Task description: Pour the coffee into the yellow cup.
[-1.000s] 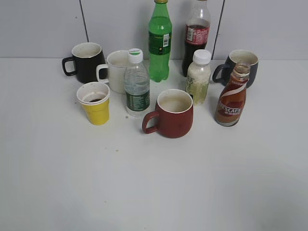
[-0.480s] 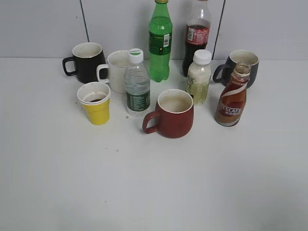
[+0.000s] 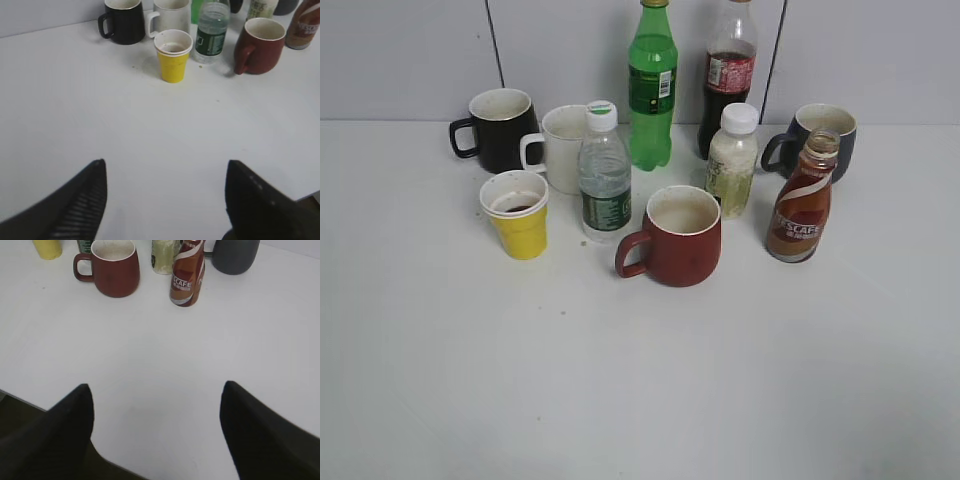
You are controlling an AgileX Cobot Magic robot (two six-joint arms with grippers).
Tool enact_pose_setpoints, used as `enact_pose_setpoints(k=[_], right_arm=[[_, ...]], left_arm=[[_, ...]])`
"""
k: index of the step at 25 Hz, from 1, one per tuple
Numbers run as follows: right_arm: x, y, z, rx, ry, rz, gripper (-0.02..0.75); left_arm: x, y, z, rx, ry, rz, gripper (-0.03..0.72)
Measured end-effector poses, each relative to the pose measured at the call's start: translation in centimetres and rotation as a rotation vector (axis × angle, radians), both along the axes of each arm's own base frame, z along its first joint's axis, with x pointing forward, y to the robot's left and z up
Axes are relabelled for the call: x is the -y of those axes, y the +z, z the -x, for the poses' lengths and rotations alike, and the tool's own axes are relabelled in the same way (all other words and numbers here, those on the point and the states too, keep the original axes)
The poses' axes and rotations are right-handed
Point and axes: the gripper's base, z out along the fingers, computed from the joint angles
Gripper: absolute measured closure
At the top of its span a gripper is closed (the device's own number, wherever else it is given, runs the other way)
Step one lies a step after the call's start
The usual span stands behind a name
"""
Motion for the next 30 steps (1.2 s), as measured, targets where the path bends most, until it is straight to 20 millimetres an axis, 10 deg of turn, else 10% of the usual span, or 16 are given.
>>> enact_pose_setpoints(k=[8,30], right_arm=[[0.0,0.0,-0.1,0.001,-0.167,0.000,0.150],[0.1,0.0,0.9,0.068,-0.254,-0.013,0.150]], left_arm=[[-0.1,0.0,0.3,0.025,0.256,0.005,0.129],[-0.1,0.0,1.1,0.069,0.286,0.014,0.129]])
